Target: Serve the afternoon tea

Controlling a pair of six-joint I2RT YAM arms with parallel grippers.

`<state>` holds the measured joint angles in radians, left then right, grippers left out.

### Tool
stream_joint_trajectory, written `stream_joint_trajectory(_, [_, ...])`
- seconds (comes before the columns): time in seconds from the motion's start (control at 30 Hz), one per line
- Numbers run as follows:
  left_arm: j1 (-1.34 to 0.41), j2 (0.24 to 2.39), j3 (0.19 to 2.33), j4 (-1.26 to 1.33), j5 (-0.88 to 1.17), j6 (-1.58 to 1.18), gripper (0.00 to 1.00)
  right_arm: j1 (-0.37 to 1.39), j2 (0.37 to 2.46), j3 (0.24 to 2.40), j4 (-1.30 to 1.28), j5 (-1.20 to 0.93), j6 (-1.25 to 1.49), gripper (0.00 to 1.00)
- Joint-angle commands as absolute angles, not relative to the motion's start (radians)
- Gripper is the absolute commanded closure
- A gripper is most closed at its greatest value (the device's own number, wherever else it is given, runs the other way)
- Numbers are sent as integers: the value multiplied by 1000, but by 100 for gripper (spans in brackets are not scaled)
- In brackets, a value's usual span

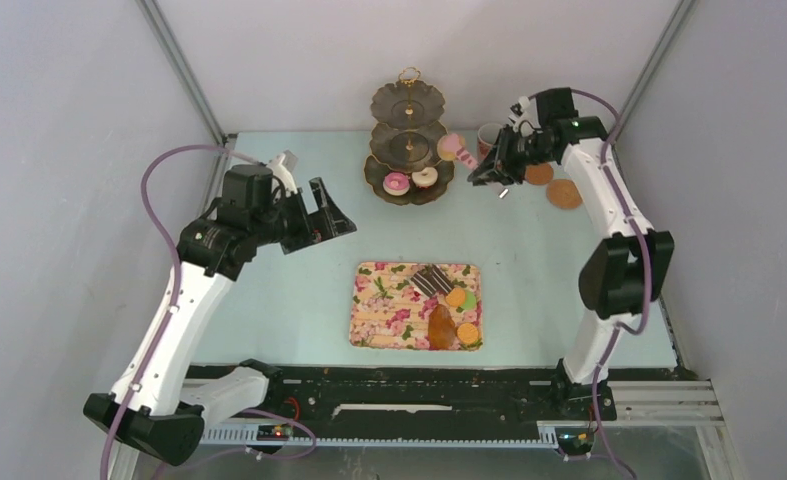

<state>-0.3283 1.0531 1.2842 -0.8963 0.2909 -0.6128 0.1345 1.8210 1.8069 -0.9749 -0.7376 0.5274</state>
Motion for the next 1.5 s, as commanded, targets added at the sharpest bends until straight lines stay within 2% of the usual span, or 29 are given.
stream_joint_trajectory(0.0, [-322, 1088, 1364, -936, 264, -514, 2, 136, 1952, 1999, -1007, -776, 570, 91])
stream_joint_trajectory(0.33, [-320, 1182, 1459, -988, 237, -397, 2, 161, 2218, 2319, -998, -788, 670, 88])
stream_joint_trajectory(0.63, [-320, 1172, 1423, -986, 228, -370, 2, 173, 2318, 2400, -898, -793, 783, 78])
stream_joint_trajectory(0.9, [-321, 1167, 1423, -992, 210, -354, 2, 180, 2359, 2442, -845, -784, 836, 65])
stream_joint_trajectory(1.07, [-320, 1170, 1423, -992, 213, -354, 2, 180, 2365, 2451, -852, -790, 836, 61])
stream_joint_trajectory(1.47, [-319, 1182, 1437, -985, 232, -363, 2, 156, 2263, 2392, -929, -774, 764, 62])
